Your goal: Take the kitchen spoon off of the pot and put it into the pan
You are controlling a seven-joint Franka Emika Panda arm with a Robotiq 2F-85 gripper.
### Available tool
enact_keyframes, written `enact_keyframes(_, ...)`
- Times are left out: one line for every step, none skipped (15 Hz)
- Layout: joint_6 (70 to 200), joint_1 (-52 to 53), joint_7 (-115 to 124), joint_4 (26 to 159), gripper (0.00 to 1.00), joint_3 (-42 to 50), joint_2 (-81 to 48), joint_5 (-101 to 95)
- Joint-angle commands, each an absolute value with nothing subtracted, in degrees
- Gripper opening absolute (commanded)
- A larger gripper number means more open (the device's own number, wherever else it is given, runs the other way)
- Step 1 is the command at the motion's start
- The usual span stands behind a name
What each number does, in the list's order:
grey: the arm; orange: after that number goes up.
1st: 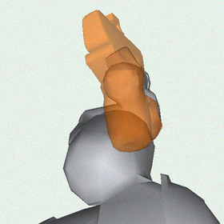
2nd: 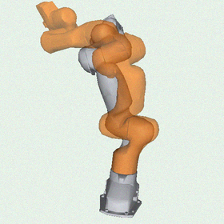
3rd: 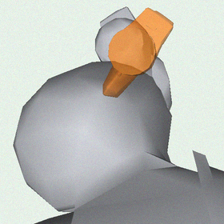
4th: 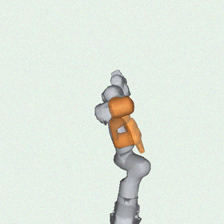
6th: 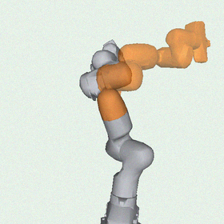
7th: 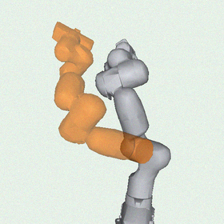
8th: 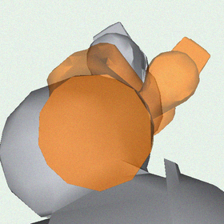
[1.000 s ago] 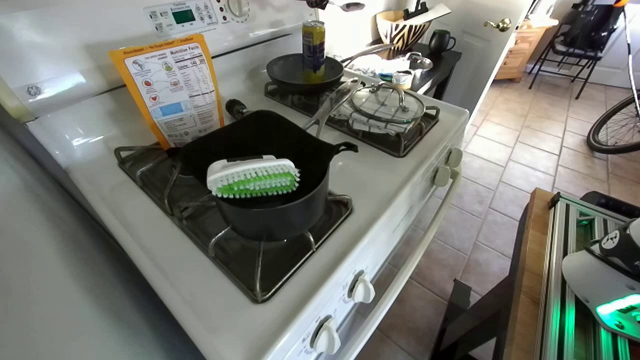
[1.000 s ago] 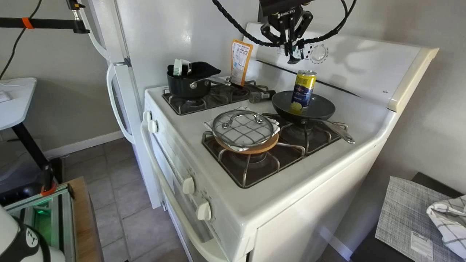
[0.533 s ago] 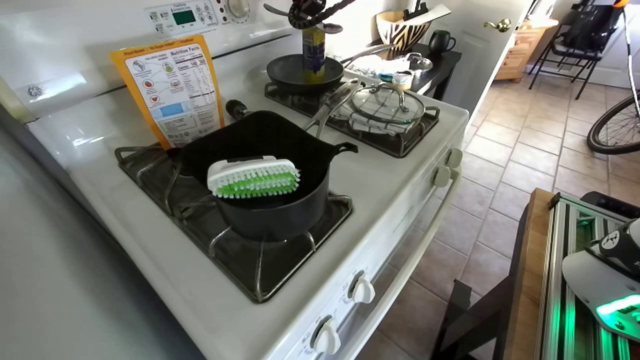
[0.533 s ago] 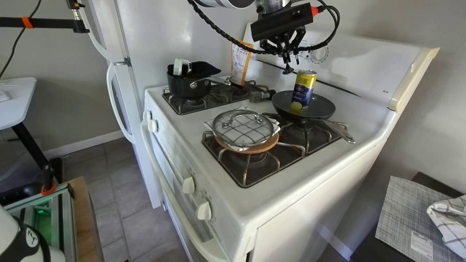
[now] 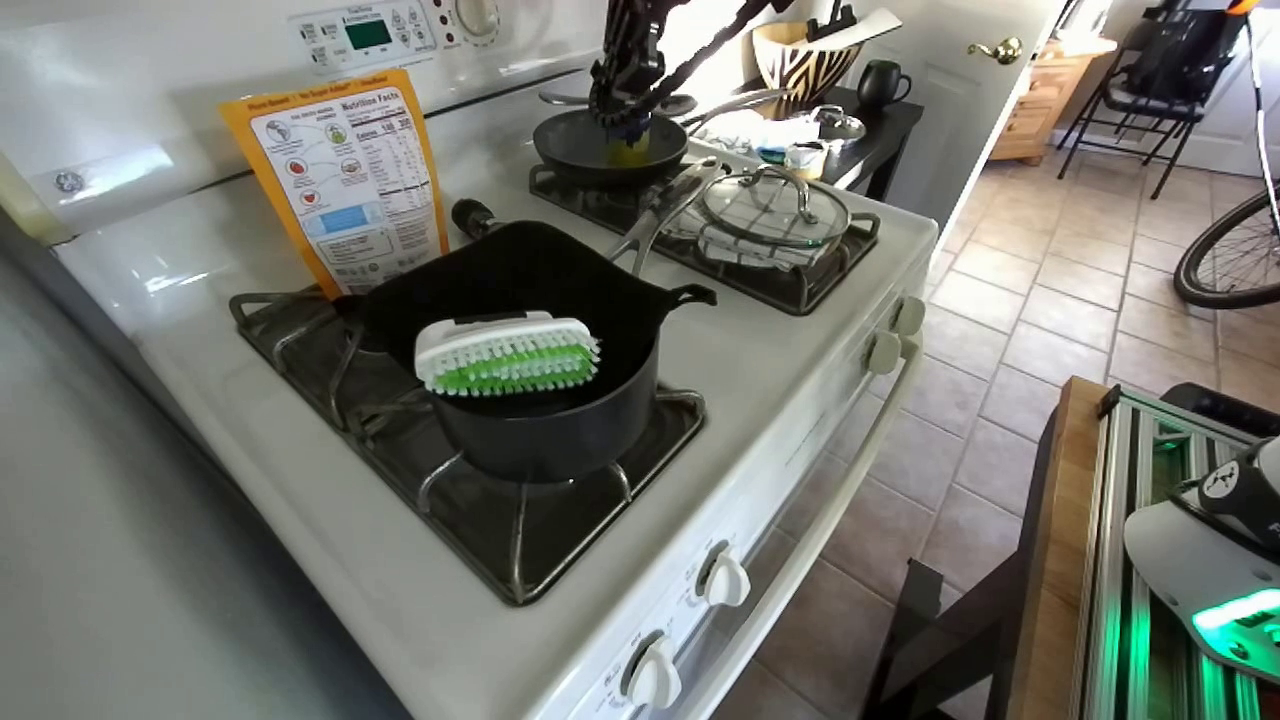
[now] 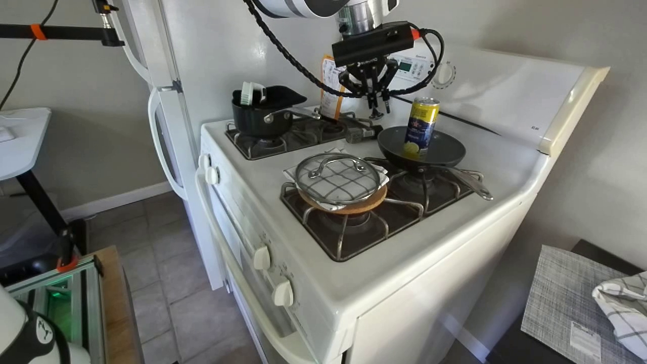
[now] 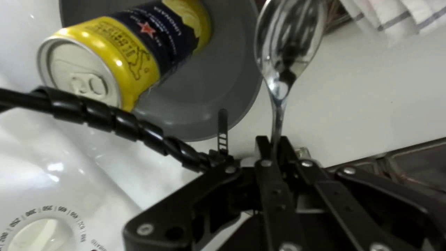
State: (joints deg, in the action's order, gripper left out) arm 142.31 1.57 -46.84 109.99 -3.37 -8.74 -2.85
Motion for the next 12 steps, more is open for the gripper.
enact_keyframes(134.9, 1.4, -51.3, 107.0, 0.02, -3.5, -9.4, -8.4)
enact_keyframes(133.1, 1.7, -52.8, 106.1, 0.02, -3.6, -9.4, -10.2)
enact_keyframes(131.7, 1.9, -54.1, 105.2, 0.02, -3.6, -9.3, -11.8)
enact_keyframes(130.3, 1.9, -55.6, 104.5, 0.02, -4.0, -9.1, -11.7)
enact_keyframes(133.4, 1.5, -53.1, 106.6, 0.08, -3.7, -8.8, -10.0)
enact_keyframes(132.3, 1.7, -54.1, 105.8, 0.08, -3.7, -8.8, -10.3)
enact_keyframes(131.9, 1.8, -54.5, 105.3, 0.08, -3.8, -8.8, -10.5)
enact_keyframes(131.8, 1.9, -54.8, 105.1, 0.08, -3.9, -8.8, -10.6)
enact_keyframes(131.8, 1.9, -55.0, 105.0, 0.02, -3.9, -8.8, -10.6)
enact_keyframes(134.4, 1.3, -58.9, 103.9, 0.02, -4.3, -10.2, -8.5)
enact_keyframes(136.1, 1.1, -62.0, 103.2, 0.02, -4.7, -10.9, -7.2)
enact_keyframes(137.0, 0.7, -65.3, 102.1, 0.02, -5.0, -11.7, -5.5)
